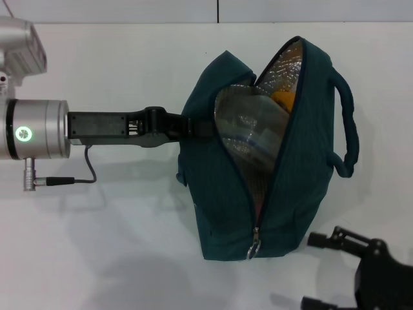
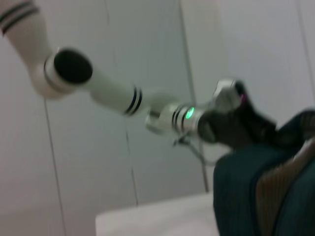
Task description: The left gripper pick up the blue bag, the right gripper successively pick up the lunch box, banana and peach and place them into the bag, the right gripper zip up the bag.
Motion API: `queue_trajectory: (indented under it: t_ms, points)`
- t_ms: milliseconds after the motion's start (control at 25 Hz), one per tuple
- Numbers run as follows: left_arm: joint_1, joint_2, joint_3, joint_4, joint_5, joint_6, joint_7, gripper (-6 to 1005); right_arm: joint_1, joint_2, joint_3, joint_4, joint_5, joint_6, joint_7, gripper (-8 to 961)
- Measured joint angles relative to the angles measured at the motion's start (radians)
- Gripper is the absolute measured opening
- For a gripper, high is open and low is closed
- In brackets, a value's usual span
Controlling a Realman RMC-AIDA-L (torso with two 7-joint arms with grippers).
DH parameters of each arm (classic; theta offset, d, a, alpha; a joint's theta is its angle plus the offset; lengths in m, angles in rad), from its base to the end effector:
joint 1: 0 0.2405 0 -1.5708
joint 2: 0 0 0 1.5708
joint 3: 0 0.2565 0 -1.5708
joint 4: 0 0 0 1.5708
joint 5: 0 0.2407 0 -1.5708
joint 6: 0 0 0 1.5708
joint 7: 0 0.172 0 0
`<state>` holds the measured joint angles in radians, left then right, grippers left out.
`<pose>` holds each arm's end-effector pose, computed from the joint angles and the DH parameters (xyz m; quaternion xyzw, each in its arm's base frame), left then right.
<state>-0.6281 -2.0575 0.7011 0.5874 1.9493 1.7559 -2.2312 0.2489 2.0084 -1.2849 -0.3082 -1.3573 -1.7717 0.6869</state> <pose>-0.2180 0.3576 -0.0235 0.7903 0.5326 0.2833 0.1075 0.3003 0.2199 -0.0654 -0.9159 0.0774 0.3810 0.0994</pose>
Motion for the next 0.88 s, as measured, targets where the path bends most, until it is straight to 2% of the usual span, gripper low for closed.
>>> queue_trajectory:
  t_ms: [40,240,320,640,720,880]
  points:
    - [0.000,0.000,0.000,0.000,0.000,0.000,0.000,47,0.008,0.003,-0.043,0.008,-0.006,0.053,-0.015,870]
    - [-0.005,-0.004,0.000,-0.007,-0.002,-0.001,0.014,47,0.053,0.017,-0.114,0.006,0.009,0.179,-0.019,870]
    - [-0.007,-0.005,0.000,-0.008,-0.003,-0.001,0.015,47,0.073,0.019,-0.158,0.006,0.041,0.195,-0.016,870]
    - [-0.002,-0.010,0.000,-0.009,-0.006,-0.001,0.019,47,0.118,0.020,-0.438,-0.019,0.290,0.305,-0.013,870]
    - [-0.001,-0.011,0.000,-0.009,-0.006,-0.001,0.019,47,0.119,0.019,-0.489,-0.035,0.326,0.326,-0.013,869]
    - [0.000,-0.011,0.000,-0.009,-0.007,0.000,0.020,48,0.120,0.019,-0.524,-0.053,0.339,0.346,-0.013,869]
